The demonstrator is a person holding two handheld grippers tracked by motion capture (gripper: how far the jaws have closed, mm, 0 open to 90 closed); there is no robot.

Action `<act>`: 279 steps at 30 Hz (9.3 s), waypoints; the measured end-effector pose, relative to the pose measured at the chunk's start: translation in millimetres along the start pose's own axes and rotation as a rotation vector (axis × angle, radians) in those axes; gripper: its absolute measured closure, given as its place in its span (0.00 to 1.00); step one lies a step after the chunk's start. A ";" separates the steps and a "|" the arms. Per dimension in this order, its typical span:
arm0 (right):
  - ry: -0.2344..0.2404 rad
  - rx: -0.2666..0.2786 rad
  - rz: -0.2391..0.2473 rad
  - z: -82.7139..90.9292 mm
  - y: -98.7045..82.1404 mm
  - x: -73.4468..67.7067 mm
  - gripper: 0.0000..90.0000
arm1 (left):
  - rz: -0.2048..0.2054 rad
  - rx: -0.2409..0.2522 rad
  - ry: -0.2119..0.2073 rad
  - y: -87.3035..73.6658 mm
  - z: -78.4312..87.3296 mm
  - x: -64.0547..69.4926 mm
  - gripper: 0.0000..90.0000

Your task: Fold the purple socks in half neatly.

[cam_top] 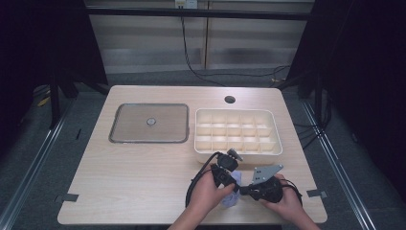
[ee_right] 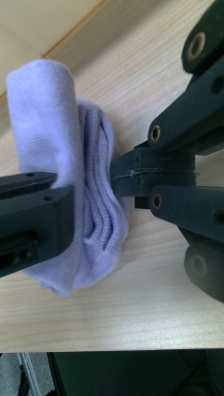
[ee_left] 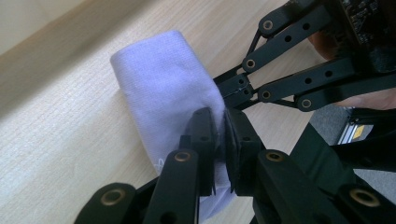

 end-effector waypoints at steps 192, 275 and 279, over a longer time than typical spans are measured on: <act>-0.025 0.077 -0.060 -10.2 31.2 18.3 1.00 | -0.015 0.048 0.035 -29.6 -12.1 13.2 0.93; -0.118 0.058 -0.215 19.5 25.2 -1.2 0.55 | -0.129 0.191 0.265 -98.3 33.8 -64.1 0.43; -0.118 0.074 -0.249 22.2 21.9 1.0 0.53 | -0.151 0.216 0.293 -100.1 31.5 -70.8 0.38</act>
Point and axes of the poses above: each handheld gripper's, and its own axes: z roughly backward along the jaws, y roughly out of its top, x roughly to its right, the point moved 5 cm from there along -z, roughly forward along the jaws, and after that the axes turned 15 degrees about -z, right-handed, at the moved point
